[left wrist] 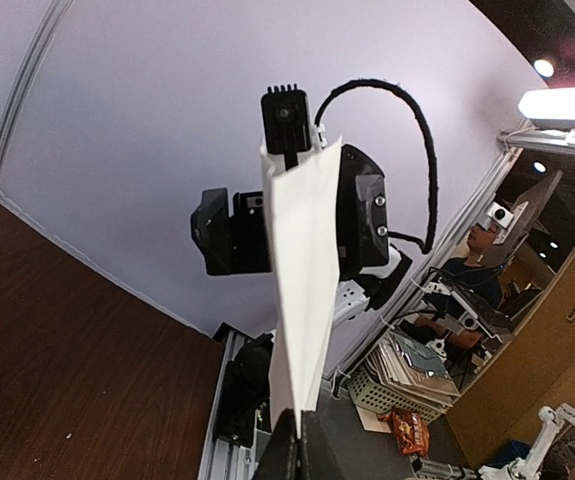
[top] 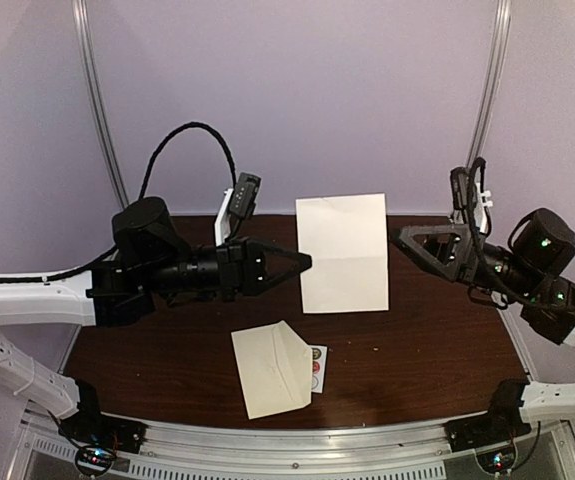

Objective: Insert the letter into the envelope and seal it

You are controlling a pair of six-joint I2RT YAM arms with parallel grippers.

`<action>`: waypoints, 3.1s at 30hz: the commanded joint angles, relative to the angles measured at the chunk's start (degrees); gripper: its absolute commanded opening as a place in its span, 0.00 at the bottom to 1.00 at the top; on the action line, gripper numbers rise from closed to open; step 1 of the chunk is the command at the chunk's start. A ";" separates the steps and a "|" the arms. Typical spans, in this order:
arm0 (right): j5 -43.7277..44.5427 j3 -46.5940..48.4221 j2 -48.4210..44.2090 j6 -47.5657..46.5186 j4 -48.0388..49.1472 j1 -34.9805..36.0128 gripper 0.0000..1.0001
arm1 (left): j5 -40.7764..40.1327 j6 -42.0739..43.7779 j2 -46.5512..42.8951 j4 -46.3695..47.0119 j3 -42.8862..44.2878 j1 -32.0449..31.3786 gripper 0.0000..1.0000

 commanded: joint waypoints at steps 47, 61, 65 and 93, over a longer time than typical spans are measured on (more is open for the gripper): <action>1.24 3.07 7.11 -3.59 1.07 6.96 0.10 | 0.01 2.34 1.61 -1.19 2.19 -0.74 0.00; -5.38 -1.52 8.50 0.36 8.18 7.02 0.23 | -4.94 2.97 -1.37 0.96 0.19 -0.73 0.00; -4.65 -0.88 8.54 -0.17 9.01 7.05 0.00 | -6.73 4.10 -1.80 -5.81 1.62 -0.73 0.00; -8.93 7.64 11.40 -12.48 -20.45 7.14 0.00 | -8.22 19.51 6.63 -36.17 19.48 -1.69 0.67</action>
